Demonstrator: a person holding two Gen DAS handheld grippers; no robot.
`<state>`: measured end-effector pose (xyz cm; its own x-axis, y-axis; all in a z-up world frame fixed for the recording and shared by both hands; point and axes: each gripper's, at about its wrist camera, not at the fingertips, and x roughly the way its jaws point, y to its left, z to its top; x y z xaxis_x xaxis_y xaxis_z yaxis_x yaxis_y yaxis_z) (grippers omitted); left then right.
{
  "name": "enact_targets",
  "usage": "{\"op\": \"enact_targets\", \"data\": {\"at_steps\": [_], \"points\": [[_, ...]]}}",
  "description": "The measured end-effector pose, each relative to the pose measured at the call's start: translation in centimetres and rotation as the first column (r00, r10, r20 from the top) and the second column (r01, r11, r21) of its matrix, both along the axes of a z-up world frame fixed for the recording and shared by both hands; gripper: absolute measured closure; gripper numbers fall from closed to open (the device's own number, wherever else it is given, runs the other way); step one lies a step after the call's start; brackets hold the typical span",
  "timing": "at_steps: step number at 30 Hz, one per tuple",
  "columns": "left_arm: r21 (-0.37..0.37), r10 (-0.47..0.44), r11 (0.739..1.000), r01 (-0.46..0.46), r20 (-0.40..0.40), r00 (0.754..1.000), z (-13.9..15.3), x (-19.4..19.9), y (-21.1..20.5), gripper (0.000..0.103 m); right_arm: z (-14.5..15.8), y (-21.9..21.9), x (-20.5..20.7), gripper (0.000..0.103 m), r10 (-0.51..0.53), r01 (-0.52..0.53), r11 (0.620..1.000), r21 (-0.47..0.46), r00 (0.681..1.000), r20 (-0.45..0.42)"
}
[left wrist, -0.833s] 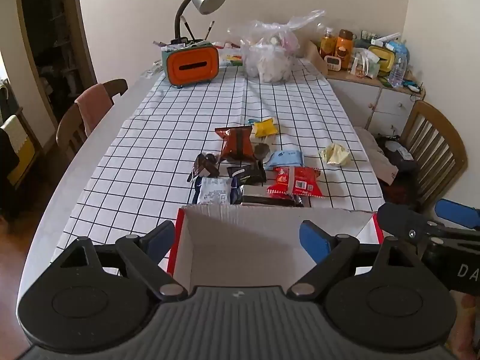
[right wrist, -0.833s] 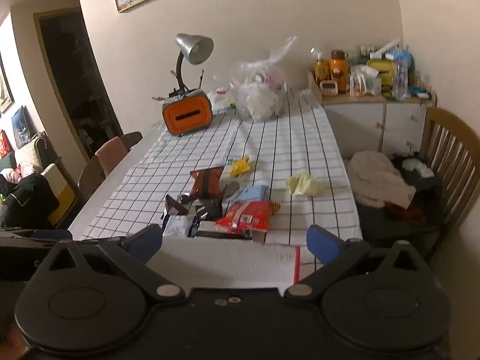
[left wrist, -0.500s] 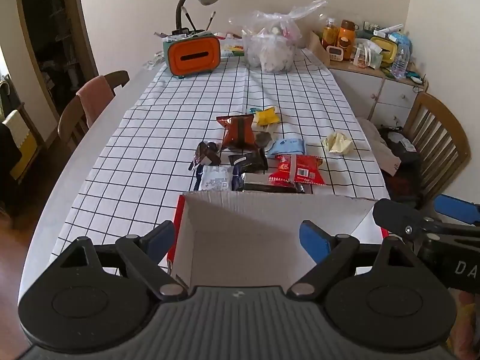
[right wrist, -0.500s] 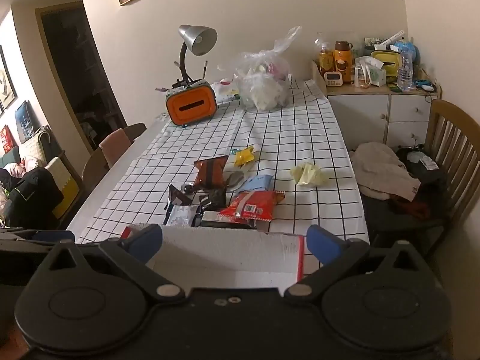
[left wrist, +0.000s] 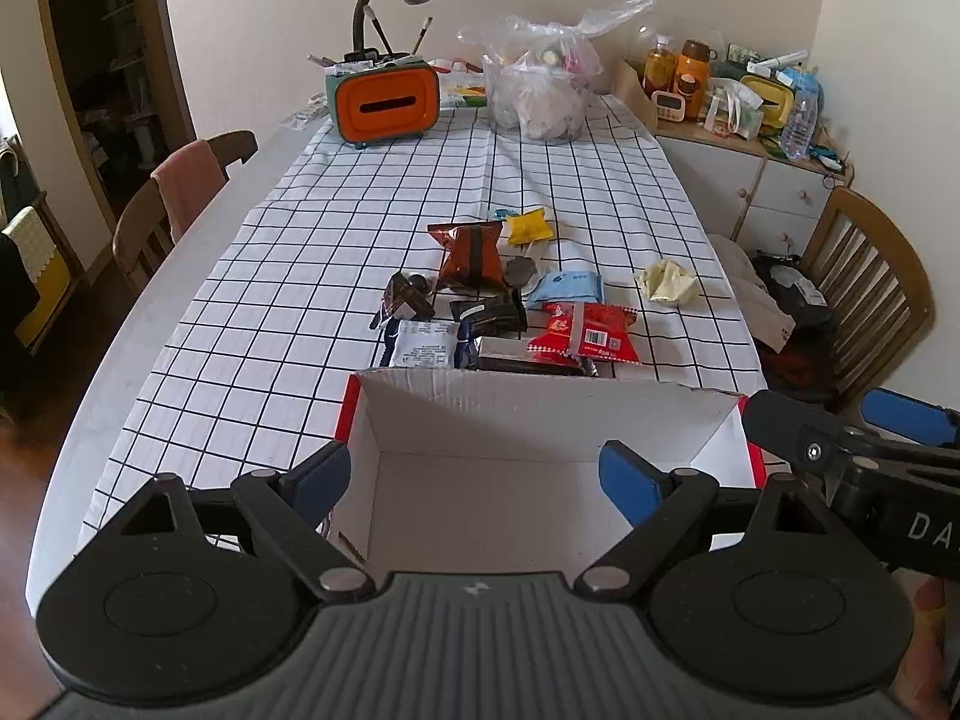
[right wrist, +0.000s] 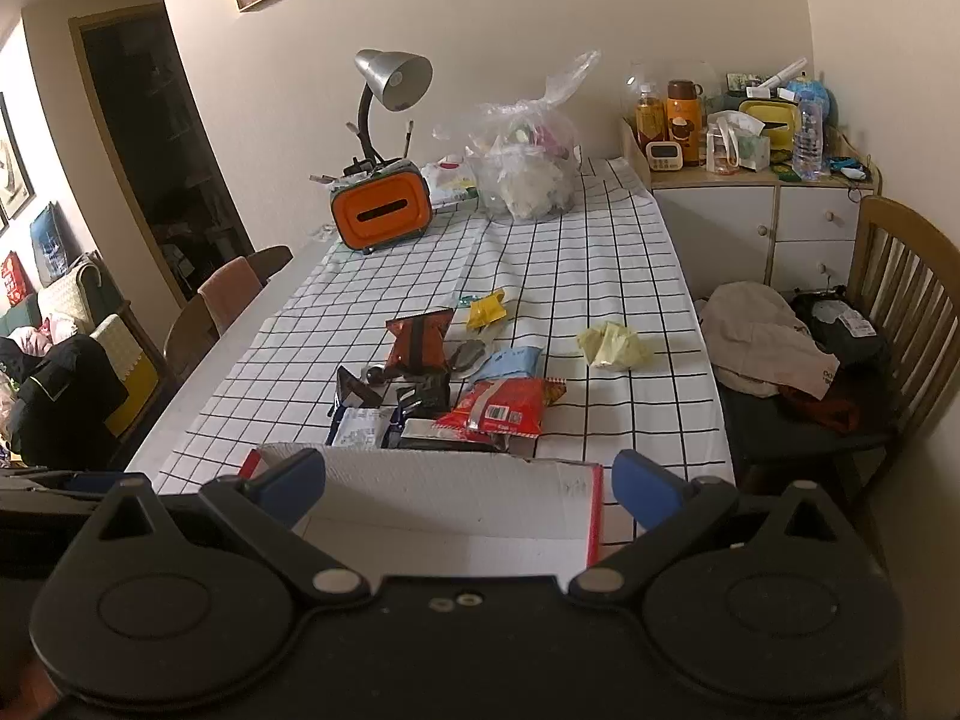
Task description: Organize snacks
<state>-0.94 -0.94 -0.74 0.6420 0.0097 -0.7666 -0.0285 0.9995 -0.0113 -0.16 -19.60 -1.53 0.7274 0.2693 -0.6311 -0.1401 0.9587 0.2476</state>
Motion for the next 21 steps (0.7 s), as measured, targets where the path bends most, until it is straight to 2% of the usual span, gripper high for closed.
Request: {"op": "enact_targets", "data": {"at_steps": [21], "points": [[0.003,0.029,1.000,-0.029,0.008,1.000,0.34,-0.80,-0.01,0.013,0.14,-0.18,-0.38,0.002,0.022,-0.022,1.000,0.001,1.000,0.018]]}}
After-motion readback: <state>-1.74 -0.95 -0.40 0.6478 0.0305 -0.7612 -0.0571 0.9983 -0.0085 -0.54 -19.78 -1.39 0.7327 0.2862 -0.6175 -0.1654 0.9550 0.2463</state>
